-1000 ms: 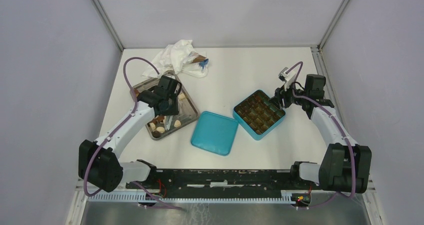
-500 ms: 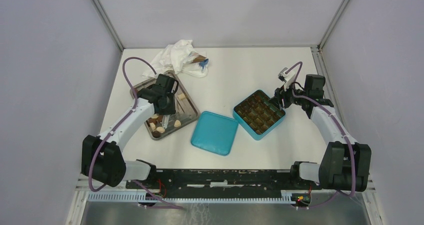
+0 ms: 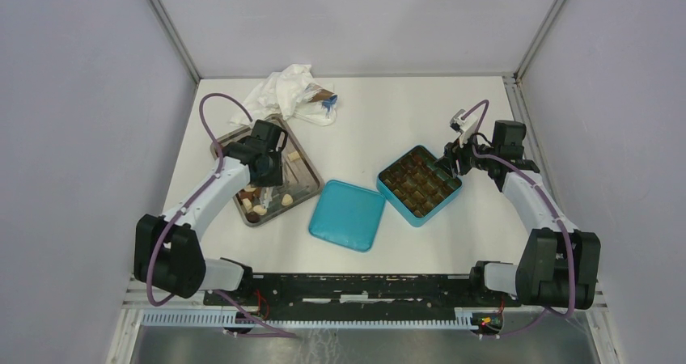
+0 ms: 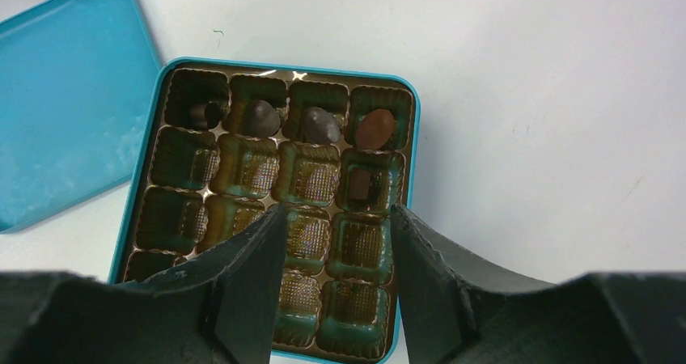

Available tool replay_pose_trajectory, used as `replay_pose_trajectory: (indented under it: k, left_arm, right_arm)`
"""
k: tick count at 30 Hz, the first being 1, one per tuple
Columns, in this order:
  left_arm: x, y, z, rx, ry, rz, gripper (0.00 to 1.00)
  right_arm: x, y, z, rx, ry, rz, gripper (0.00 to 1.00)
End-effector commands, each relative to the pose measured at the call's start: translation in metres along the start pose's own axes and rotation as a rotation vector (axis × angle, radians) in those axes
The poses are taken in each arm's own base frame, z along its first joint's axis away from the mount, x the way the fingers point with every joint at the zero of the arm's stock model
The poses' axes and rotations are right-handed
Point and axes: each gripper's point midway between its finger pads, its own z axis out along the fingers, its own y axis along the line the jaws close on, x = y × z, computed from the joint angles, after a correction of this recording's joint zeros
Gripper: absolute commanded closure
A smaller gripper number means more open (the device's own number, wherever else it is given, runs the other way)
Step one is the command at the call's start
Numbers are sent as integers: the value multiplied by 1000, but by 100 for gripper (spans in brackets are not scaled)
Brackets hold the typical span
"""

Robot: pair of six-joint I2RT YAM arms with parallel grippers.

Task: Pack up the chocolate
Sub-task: Pick up the fake chocolate from the plate.

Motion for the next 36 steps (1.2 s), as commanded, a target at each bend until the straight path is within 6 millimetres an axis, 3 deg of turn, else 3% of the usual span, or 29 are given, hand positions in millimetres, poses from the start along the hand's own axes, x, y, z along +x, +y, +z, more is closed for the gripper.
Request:
replay_pose_trajectory:
  k: [1, 14, 18, 22, 24, 36]
  left_arm:
    - [-2, 1, 3, 8, 1, 37, 55]
    - [5, -2, 8, 17, 41, 41, 58]
    - [5, -2, 8, 14, 42, 39, 69]
    - [2, -2, 5, 20, 28, 30, 92]
    - [0, -3, 2, 25, 15, 24, 98]
    - [-8, -4, -20, 74, -75, -11, 98]
  right_arm:
    - [-5, -2, 2, 1, -14, -30, 44]
    - [-5, -1, 2, -2, -15, -31, 44]
    - [-5, -2, 2, -2, -13, -30, 44]
    - [-2, -3, 3, 1, -5, -31, 44]
    - [-2, -4, 3, 6, -3, -34, 44]
    - [6, -11, 4, 35, 30, -38, 44]
